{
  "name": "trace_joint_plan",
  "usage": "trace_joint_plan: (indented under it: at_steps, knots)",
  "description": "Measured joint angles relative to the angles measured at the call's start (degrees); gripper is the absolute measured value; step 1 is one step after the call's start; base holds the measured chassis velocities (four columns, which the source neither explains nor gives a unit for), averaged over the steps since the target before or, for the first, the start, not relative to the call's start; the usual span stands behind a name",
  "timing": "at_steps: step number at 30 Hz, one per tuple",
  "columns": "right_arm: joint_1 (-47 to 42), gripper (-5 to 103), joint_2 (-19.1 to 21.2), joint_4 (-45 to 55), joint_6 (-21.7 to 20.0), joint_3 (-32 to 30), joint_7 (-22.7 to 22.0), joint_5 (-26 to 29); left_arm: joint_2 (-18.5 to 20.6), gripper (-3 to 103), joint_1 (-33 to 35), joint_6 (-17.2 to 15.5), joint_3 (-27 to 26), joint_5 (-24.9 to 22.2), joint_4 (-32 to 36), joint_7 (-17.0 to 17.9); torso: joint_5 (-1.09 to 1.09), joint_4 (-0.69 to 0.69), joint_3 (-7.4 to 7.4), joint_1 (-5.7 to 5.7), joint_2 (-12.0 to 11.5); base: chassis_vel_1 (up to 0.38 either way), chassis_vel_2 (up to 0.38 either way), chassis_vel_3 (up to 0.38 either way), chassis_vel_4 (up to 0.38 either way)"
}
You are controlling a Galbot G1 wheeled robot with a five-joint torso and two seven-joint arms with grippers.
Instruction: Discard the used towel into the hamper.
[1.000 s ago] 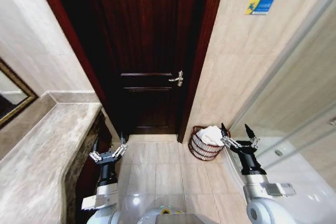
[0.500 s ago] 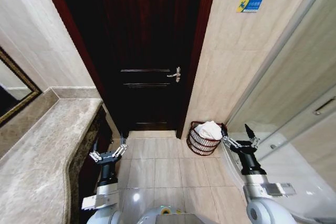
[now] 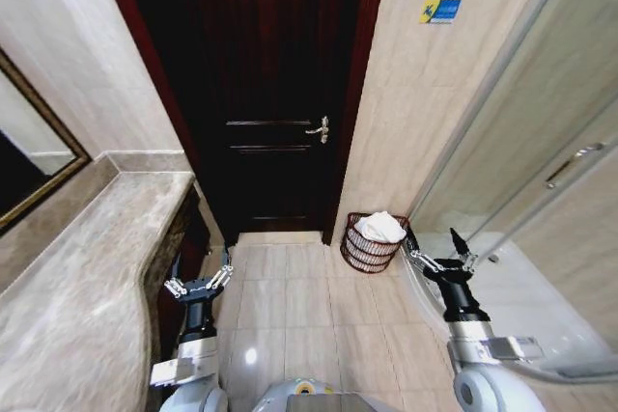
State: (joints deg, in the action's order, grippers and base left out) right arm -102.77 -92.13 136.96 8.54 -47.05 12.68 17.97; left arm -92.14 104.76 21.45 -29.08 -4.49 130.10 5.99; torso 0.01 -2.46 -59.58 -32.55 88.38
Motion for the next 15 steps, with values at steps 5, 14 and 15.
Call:
trace_joint_plan:
  at_steps: [5,14,15]
  knots:
    - [0.01,100,0.0,0.0,0.0,0.0,0.0,0.0,0.0,100,0.0,0.0,0.0,0.0,0.0,0.0,-0.01,0.0,-0.02,-0.03,-0.02,0.032,-0.044,-0.068,0.039]
    - [0.03,100,0.0,0.0,0.0,0.01,0.0,0.0,0.0,100,-0.03,0.0,0.0,0.0,0.0,0.0,-0.01,0.0,-0.05,-0.15,-0.07,-0.032,0.035,0.038,-0.033]
    - [0.02,100,0.0,0.0,0.0,0.01,0.0,0.0,0.0,100,-0.02,0.0,0.0,0.0,0.0,0.0,-0.01,0.0,-0.04,-0.12,-0.07,0.0,0.0,0.0,0.0]
